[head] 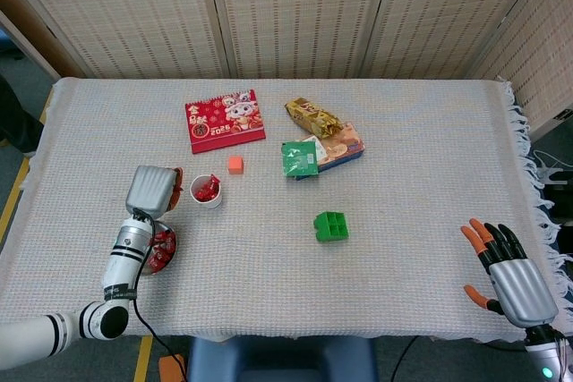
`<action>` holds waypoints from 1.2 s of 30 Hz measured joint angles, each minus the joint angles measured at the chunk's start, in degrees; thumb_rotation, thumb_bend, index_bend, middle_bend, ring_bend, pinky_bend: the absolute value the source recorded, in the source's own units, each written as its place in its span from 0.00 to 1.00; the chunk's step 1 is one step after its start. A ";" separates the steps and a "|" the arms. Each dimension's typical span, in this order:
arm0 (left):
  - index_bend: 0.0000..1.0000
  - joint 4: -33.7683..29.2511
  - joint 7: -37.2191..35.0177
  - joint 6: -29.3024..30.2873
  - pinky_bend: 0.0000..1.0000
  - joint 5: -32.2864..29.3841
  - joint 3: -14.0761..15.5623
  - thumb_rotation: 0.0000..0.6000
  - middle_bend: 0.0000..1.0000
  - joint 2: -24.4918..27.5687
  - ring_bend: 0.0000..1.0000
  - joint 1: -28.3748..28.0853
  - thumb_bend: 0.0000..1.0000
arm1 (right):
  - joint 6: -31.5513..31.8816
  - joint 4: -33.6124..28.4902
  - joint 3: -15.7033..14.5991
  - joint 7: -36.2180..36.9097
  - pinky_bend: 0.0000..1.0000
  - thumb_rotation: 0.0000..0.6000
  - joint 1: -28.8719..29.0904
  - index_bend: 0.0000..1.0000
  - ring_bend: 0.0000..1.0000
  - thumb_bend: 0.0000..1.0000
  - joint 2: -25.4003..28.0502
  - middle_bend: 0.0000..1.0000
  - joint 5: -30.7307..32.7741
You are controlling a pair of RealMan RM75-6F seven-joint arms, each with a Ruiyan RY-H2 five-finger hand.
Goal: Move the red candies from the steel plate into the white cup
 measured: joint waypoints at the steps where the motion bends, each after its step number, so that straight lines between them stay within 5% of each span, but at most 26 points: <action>1: 0.50 -0.11 -0.14 0.03 1.00 0.55 -0.20 1.00 0.57 -0.14 0.82 -0.35 0.38 | -0.12 0.02 -0.05 -0.04 0.00 1.00 0.05 0.00 0.00 0.13 -0.03 0.00 -0.07; 16: 0.48 5.81 -0.62 -1.32 1.00 3.31 -0.41 1.00 0.53 -6.55 0.82 -3.43 0.38 | 0.88 0.48 0.17 0.99 0.00 1.00 -0.47 0.00 0.00 0.13 0.40 0.00 0.42; 25: 0.35 -0.35 -3.83 1.33 1.00 7.99 1.07 1.00 0.42 -3.35 0.81 -1.05 0.38 | 0.43 0.32 0.15 0.57 0.00 1.00 -0.25 0.00 0.00 0.13 0.15 0.00 0.33; 30: 0.27 -5.51 -10.48 4.55 1.00 13.55 5.12 1.00 0.36 1.79 0.77 4.35 0.38 | 0.77 0.33 0.00 0.61 0.00 1.00 -0.37 0.00 0.00 0.13 0.15 0.00 -0.12; 36: 0.17 -7.60 -18.38 9.06 1.00 22.14 14.60 1.00 0.26 6.46 0.77 13.38 0.38 | 0.42 0.08 -0.29 -0.06 0.00 1.00 -0.18 0.00 0.00 0.13 -0.19 0.00 -0.86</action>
